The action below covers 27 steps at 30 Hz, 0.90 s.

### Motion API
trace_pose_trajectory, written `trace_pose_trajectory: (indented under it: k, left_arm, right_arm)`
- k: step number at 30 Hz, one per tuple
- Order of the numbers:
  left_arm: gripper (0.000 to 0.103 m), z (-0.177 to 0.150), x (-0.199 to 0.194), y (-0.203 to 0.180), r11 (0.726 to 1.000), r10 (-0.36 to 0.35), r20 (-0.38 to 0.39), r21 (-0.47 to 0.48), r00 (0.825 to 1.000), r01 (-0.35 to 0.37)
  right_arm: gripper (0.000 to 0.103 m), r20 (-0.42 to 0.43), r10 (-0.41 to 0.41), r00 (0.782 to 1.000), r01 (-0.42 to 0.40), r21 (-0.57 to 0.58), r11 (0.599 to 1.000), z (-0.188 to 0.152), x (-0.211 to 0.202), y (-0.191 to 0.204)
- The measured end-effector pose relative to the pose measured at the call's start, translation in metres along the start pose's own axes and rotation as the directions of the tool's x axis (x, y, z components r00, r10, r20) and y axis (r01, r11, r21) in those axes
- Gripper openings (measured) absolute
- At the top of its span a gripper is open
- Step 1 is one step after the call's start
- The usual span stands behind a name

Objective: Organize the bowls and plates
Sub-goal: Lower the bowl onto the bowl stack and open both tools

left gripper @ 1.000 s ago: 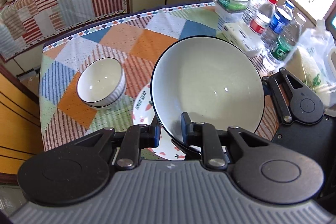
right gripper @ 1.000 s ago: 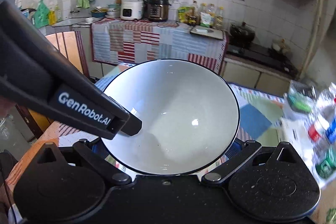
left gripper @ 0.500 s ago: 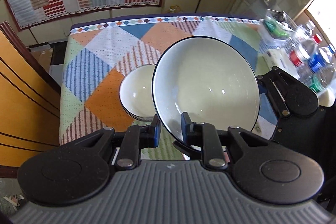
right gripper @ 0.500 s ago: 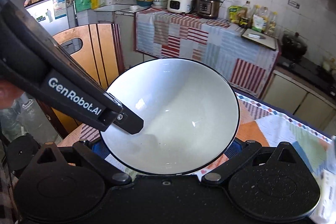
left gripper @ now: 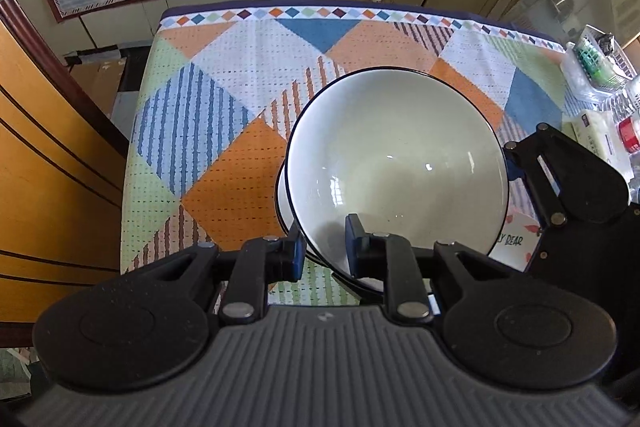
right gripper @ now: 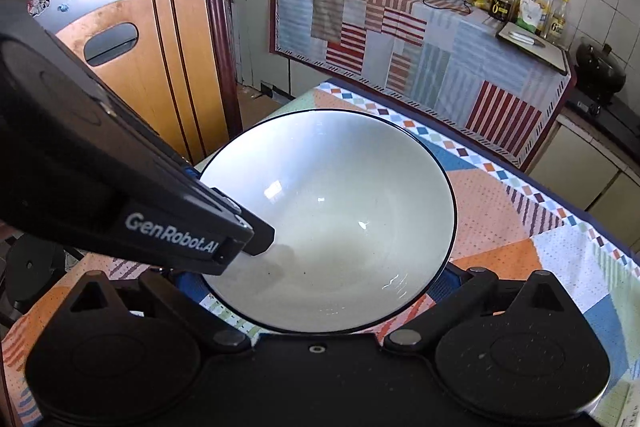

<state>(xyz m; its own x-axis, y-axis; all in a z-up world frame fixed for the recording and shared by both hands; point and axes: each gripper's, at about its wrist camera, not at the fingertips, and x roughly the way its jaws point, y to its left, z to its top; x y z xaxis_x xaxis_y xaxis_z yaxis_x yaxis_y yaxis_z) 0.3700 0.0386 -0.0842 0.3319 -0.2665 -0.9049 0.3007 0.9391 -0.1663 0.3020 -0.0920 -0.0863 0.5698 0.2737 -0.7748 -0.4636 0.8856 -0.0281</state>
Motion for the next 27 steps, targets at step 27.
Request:
trace_pose_trajectory:
  k: [27]
  left_arm:
    - [0.021, -0.005, 0.024, 0.016, 0.999, 0.016, -0.009, -0.03, 1.0, -0.016]
  right_arm:
    - [0.103, -0.008, -0.09, 0.996, 0.09, -0.029, 0.996, -0.011, 0.001, 0.006]
